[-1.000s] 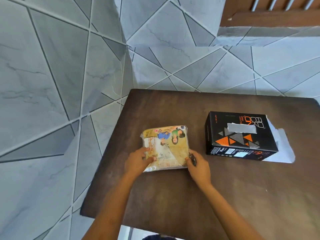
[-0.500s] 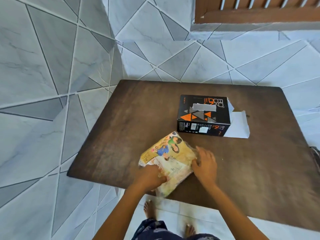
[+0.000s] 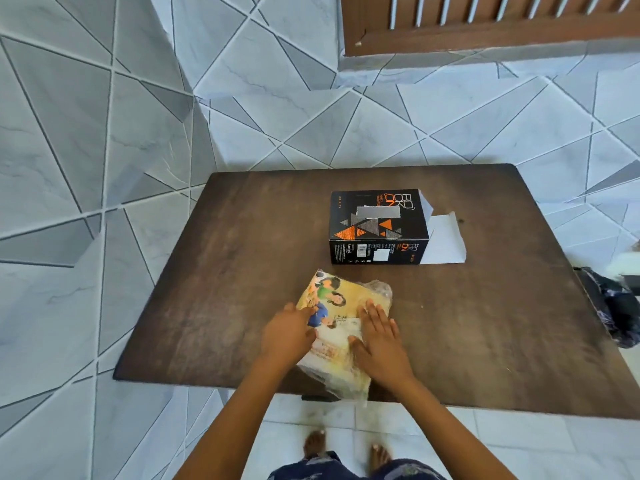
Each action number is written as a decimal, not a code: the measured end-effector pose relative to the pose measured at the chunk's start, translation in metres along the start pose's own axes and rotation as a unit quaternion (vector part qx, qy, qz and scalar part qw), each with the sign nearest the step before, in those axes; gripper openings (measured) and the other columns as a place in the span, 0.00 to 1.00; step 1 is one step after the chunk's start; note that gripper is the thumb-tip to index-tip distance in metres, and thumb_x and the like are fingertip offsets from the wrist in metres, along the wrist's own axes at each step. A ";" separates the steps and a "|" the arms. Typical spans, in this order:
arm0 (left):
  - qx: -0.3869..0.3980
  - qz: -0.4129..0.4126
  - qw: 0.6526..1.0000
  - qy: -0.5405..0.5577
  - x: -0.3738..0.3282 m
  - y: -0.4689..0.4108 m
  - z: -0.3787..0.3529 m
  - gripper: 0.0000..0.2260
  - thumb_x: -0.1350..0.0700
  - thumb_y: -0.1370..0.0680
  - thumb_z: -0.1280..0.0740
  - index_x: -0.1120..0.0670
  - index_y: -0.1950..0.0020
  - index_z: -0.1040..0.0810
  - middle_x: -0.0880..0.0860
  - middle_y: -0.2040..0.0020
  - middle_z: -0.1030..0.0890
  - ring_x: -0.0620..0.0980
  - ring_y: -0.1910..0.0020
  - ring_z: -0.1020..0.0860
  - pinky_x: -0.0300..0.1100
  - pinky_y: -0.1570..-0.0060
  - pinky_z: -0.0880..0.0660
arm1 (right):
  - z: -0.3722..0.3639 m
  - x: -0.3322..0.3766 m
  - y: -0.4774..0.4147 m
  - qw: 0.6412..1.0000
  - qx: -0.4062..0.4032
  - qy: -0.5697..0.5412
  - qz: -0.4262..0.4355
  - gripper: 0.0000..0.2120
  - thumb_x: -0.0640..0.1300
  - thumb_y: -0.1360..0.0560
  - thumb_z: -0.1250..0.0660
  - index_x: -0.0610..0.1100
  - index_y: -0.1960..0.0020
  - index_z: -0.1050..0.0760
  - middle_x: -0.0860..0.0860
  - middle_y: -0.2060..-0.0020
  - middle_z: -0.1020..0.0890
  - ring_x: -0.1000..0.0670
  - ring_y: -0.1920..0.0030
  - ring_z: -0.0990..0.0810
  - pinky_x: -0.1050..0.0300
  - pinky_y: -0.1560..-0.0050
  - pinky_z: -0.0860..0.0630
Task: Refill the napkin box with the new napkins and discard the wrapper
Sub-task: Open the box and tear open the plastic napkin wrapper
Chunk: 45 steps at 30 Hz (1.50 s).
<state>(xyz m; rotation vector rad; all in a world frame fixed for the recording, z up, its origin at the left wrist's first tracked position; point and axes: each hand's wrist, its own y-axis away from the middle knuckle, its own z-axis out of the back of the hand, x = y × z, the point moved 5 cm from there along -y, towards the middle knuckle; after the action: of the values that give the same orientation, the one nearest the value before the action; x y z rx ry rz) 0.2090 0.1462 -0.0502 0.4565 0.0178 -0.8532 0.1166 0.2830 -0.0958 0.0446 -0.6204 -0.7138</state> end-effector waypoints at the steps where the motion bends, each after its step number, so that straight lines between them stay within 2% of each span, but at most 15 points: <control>1: 0.002 -0.008 1.000 -0.011 -0.006 0.000 0.002 0.18 0.53 0.23 0.40 0.49 0.33 0.30 0.57 0.39 0.26 0.57 0.43 0.24 0.47 0.47 0.26 | 0.007 -0.005 -0.006 1.000 0.004 -0.011 -0.015 0.34 0.59 0.29 0.58 0.47 0.25 0.51 0.47 0.23 0.53 0.48 0.24 0.57 0.51 0.26 0.60; 4: 0.001 -0.041 0.999 -0.010 -0.026 0.004 0.004 0.14 0.54 0.22 0.41 0.49 0.37 0.26 0.56 0.43 0.21 0.56 0.46 0.22 0.46 0.50 0.24 | 0.036 -0.016 -0.026 0.999 -0.010 -0.013 -0.034 0.23 0.50 0.22 0.46 0.50 0.27 0.43 0.45 0.24 0.51 0.46 0.24 0.56 0.50 0.25 0.57; 8: -0.065 -0.052 0.996 0.007 -0.027 0.007 -0.001 0.12 0.52 0.21 0.42 0.47 0.41 0.23 0.51 0.43 0.22 0.51 0.47 0.23 0.46 0.50 0.23 | 0.051 -0.009 -0.023 0.999 -0.031 0.012 -0.013 0.22 0.49 0.23 0.40 0.49 0.30 0.35 0.48 0.25 0.43 0.47 0.24 0.47 0.52 0.26 0.47; 11: -0.117 -0.089 0.988 0.037 -0.027 0.005 -0.005 0.14 0.51 0.21 0.42 0.48 0.37 0.25 0.50 0.37 0.26 0.50 0.41 0.27 0.44 0.44 0.27 | 0.043 -0.005 -0.003 0.999 -0.011 0.031 0.011 0.24 0.51 0.24 0.39 0.50 0.29 0.38 0.53 0.26 0.40 0.51 0.26 0.41 0.56 0.29 0.39; 15: -0.045 -0.107 0.991 0.058 -0.029 0.004 -0.021 0.26 0.43 0.23 0.40 0.48 0.26 0.39 0.50 0.24 0.40 0.50 0.25 0.41 0.45 0.27 0.43 | 0.041 -0.012 0.009 0.999 -0.051 -0.017 -0.006 0.25 0.50 0.25 0.36 0.48 0.30 0.35 0.54 0.27 0.36 0.52 0.31 0.31 0.58 0.35 0.32; 18: 0.001 -0.115 0.993 0.018 -0.030 0.001 -0.028 0.30 0.40 0.23 0.41 0.46 0.24 0.46 0.51 0.22 0.49 0.51 0.23 0.49 0.47 0.25 0.49 | 0.046 -0.016 0.006 0.996 -0.079 -0.013 -0.027 0.21 0.48 0.24 0.37 0.48 0.32 0.32 0.55 0.29 0.32 0.51 0.34 0.28 0.57 0.39 0.29; 21: 0.010 -0.117 0.993 -0.001 -0.030 -0.006 -0.025 0.31 0.40 0.24 0.39 0.46 0.24 0.45 0.50 0.22 0.48 0.50 0.23 0.48 0.47 0.26 0.47 | 0.048 -0.013 0.001 0.992 -0.096 0.072 -0.023 0.18 0.47 0.23 0.40 0.49 0.34 0.29 0.54 0.31 0.29 0.50 0.38 0.24 0.55 0.44 0.25; 23: 0.016 -0.115 0.993 -0.012 -0.029 -0.009 -0.022 0.31 0.40 0.25 0.38 0.45 0.25 0.45 0.49 0.22 0.47 0.49 0.23 0.47 0.48 0.27 0.44 | 0.047 -0.003 -0.001 0.981 -0.124 0.148 0.033 0.16 0.45 0.29 0.32 0.47 0.41 0.23 0.51 0.40 0.20 0.50 0.46 0.18 0.56 0.56 0.20; 25: 0.022 -0.113 0.993 -0.014 -0.030 -0.010 -0.021 0.32 0.39 0.25 0.37 0.45 0.25 0.44 0.49 0.22 0.47 0.49 0.23 0.47 0.48 0.28 0.41 | 0.041 0.002 -0.002 0.961 -0.126 0.232 0.076 0.17 0.46 0.40 0.24 0.47 0.51 0.18 0.52 0.53 0.14 0.53 0.56 0.15 0.62 0.68 0.21; 29: 0.027 -0.109 0.994 -0.005 -0.032 -0.007 -0.019 0.32 0.40 0.25 0.37 0.45 0.25 0.44 0.48 0.22 0.47 0.49 0.23 0.48 0.48 0.29 0.39 | 0.035 0.010 -0.010 0.941 -0.110 0.306 0.095 0.11 0.47 0.44 0.22 0.48 0.64 0.19 0.54 0.67 0.15 0.55 0.70 0.18 0.65 0.77 0.26; 32: 0.031 -0.102 0.994 0.005 -0.032 -0.006 -0.018 0.31 0.40 0.25 0.37 0.44 0.25 0.44 0.47 0.22 0.48 0.48 0.23 0.49 0.50 0.29 0.38 | 0.038 0.014 -0.016 0.936 -0.129 0.311 0.100 0.13 0.45 0.49 0.21 0.47 0.73 0.24 0.54 0.77 0.21 0.54 0.80 0.24 0.67 0.83 0.35; 37: 0.031 -0.103 0.994 0.014 -0.032 -0.005 -0.017 0.31 0.40 0.25 0.38 0.43 0.25 0.45 0.47 0.22 0.48 0.47 0.23 0.49 0.50 0.30 0.36 | 0.040 0.009 -0.015 0.941 -0.163 0.282 0.088 0.10 0.48 0.44 0.22 0.47 0.69 0.22 0.53 0.75 0.19 0.55 0.80 0.23 0.67 0.82 0.34; 40: 0.031 -0.106 0.994 0.021 -0.030 -0.004 -0.017 0.31 0.40 0.25 0.37 0.43 0.25 0.44 0.46 0.22 0.48 0.47 0.23 0.49 0.50 0.31 0.36 | 0.040 0.001 -0.014 0.960 -0.199 0.191 0.046 0.07 0.49 0.32 0.32 0.46 0.63 0.21 0.52 0.70 0.17 0.50 0.76 0.20 0.62 0.78 0.30; 42: 0.031 -0.107 0.994 0.022 -0.029 -0.003 -0.017 0.31 0.40 0.25 0.37 0.42 0.25 0.44 0.46 0.22 0.48 0.46 0.23 0.49 0.49 0.31 0.36 | 0.041 -0.001 -0.012 0.962 -0.242 0.126 0.030 0.08 0.47 0.30 0.36 0.45 0.61 0.20 0.51 0.68 0.16 0.47 0.73 0.20 0.60 0.75 0.29; 45: 0.032 -0.104 0.994 0.024 -0.028 -0.003 -0.018 0.31 0.40 0.25 0.37 0.42 0.25 0.44 0.46 0.22 0.48 0.46 0.23 0.49 0.50 0.31 0.36 | 0.042 -0.001 -0.009 0.959 -0.255 0.117 0.042 0.09 0.48 0.29 0.37 0.46 0.58 0.20 0.51 0.65 0.15 0.48 0.70 0.18 0.60 0.73 0.28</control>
<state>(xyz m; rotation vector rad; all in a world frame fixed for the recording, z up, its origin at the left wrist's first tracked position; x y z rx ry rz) 0.1911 0.1719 -0.0625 0.5409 0.0838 -1.0493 0.0877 0.2841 -0.0636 -0.3693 -0.1966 -0.7553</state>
